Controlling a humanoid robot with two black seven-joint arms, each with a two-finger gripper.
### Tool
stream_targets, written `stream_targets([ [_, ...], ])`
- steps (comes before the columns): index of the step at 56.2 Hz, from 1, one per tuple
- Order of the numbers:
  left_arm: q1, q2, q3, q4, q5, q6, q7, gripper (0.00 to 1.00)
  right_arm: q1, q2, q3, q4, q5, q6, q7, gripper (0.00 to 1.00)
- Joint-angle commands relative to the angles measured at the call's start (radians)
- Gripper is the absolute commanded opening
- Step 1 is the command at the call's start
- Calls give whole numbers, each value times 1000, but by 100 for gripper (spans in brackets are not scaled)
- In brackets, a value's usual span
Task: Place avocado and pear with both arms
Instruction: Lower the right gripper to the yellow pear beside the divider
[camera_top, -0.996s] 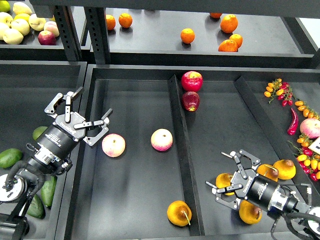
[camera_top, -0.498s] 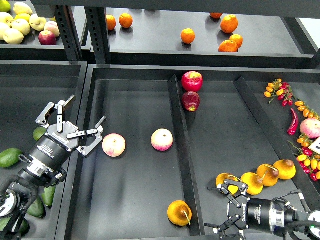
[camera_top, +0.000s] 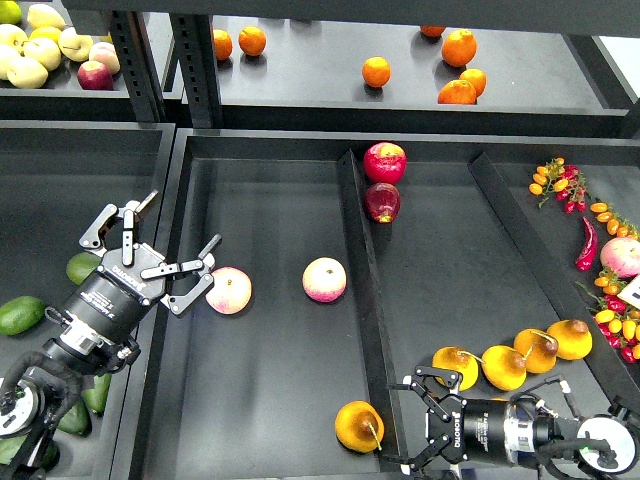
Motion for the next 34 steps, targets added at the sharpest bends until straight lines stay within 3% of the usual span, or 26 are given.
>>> stream_targets([
  [1, 0, 0, 1, 0, 0, 0, 0, 99, 2, 12, 0, -19, -3, -15, 0, 100],
  [34, 3, 0, 16, 0, 0, 0, 0, 99, 7, 130, -5, -140, -47, -21, 0, 100],
])
